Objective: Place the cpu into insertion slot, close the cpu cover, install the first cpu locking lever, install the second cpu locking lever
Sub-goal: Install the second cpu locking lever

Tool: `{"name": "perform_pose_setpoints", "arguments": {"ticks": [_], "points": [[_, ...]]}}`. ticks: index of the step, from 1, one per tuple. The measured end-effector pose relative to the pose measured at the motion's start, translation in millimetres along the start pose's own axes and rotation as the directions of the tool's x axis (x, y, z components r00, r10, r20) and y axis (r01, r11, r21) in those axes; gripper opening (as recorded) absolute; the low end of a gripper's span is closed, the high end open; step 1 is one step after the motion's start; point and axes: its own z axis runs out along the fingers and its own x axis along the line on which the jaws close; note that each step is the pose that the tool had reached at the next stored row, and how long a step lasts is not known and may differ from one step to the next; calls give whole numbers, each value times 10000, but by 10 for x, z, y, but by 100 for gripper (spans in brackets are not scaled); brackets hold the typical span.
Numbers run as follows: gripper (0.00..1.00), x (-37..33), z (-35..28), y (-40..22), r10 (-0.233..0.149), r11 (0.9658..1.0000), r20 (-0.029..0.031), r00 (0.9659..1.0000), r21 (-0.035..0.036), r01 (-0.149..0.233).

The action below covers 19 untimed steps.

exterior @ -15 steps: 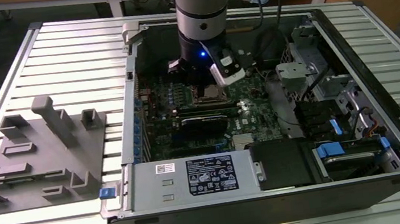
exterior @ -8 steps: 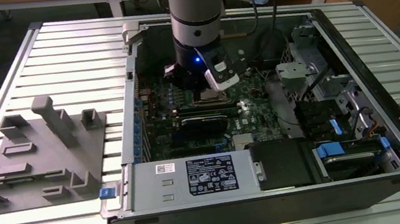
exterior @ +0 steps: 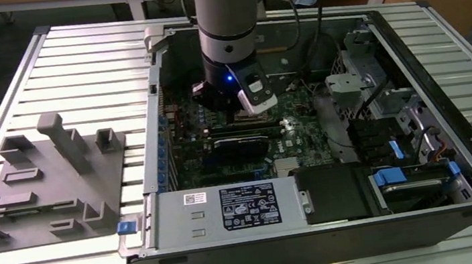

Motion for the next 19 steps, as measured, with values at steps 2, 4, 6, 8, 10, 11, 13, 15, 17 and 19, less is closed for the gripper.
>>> {"name": "perform_pose_setpoints", "arguments": {"ticks": [2,4,6,8,10,11,13,15,17,19], "points": [[11,13,24,-4,15,10000,2,10000,0,-15],[11,25,48,-7,30,10000,4,10000,0,-30],[11,33,74,-11,54,10000,6,10000,1,-54],[11,37,86,-13,68,10000,8,10000,7,-68],[11,37,86,-13,68,10000,8,10000,8,-68],[11,38,86,-13,69,10000,9,10000,7,-69],[11,38,86,-13,71,10000,9,10000,6,-71],[11,37,85,-14,70,10000,10,10000,3,-70],[11,36,85,-14,70,10000,9,10000,1,-70],[11,37,97,-16,70,10000,8,10000,-2,-70]]}}
